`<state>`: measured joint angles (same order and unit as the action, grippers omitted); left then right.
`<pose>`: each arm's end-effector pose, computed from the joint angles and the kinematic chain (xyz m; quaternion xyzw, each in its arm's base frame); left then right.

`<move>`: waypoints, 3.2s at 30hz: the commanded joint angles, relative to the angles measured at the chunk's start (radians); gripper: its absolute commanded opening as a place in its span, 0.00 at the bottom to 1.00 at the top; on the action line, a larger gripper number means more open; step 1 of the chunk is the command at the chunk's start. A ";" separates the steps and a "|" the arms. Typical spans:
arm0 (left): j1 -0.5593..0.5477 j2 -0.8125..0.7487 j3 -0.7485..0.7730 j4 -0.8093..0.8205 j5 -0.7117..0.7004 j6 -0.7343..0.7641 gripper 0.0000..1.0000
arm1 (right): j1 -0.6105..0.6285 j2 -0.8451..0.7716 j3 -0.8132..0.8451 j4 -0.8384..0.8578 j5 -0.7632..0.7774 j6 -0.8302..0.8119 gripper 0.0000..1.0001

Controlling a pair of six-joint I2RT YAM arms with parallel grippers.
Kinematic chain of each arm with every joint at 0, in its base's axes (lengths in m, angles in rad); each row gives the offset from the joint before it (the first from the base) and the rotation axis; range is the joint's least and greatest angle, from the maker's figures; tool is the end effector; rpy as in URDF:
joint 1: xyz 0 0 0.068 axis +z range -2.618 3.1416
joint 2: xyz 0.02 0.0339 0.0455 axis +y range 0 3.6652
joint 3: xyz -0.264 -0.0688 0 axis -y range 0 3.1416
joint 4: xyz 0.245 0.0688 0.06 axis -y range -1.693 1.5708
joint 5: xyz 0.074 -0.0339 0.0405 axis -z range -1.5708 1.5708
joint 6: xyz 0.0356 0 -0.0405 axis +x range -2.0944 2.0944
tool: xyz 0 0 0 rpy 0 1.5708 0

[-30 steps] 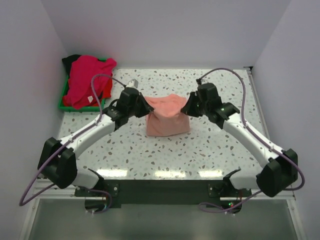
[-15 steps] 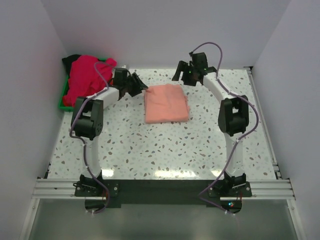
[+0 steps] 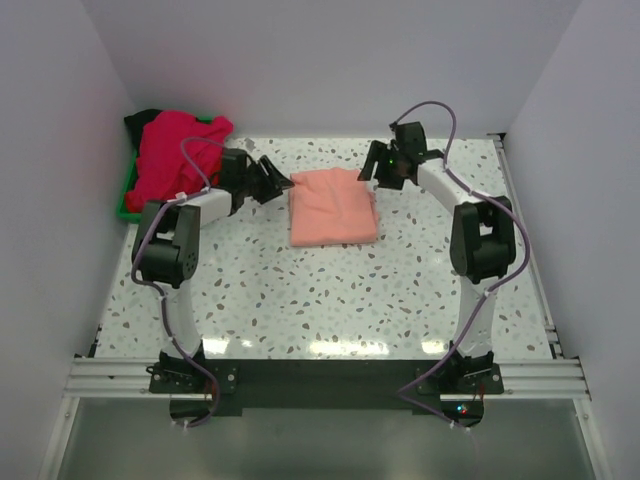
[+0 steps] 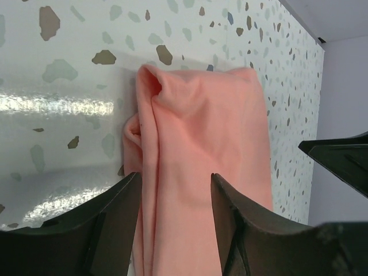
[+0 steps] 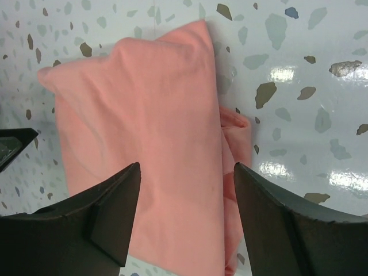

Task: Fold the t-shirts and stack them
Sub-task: Fold the tshirt

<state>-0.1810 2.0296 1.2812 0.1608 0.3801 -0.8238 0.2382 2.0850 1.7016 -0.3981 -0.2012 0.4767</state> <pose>0.4367 -0.0933 0.1681 -0.1889 0.8495 -0.3692 0.3261 0.4617 0.1194 0.2307 0.0709 0.9165 0.2207 0.3259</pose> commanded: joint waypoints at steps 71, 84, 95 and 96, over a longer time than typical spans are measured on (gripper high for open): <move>-0.127 -0.461 -0.248 0.049 0.017 -0.046 0.00 | 0.012 -0.568 -0.546 0.358 -0.119 0.192 0.00; -0.380 -1.288 -1.025 -0.075 -0.201 -0.265 0.34 | 0.208 -1.618 -1.287 -0.069 -0.012 0.367 0.30; -0.387 -1.287 -0.990 -0.250 -0.264 -0.189 0.53 | 0.210 -1.667 -1.310 -0.207 0.094 0.314 0.54; -0.385 -1.210 -0.959 -0.248 -0.271 -0.175 0.52 | 0.210 -1.625 -1.301 -0.182 0.114 0.283 0.53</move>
<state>-0.5636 0.6758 0.2424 -0.0788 0.1486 -1.0546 0.4461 0.3351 0.3836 -0.6277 -0.1478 0.8165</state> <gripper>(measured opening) 0.529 0.544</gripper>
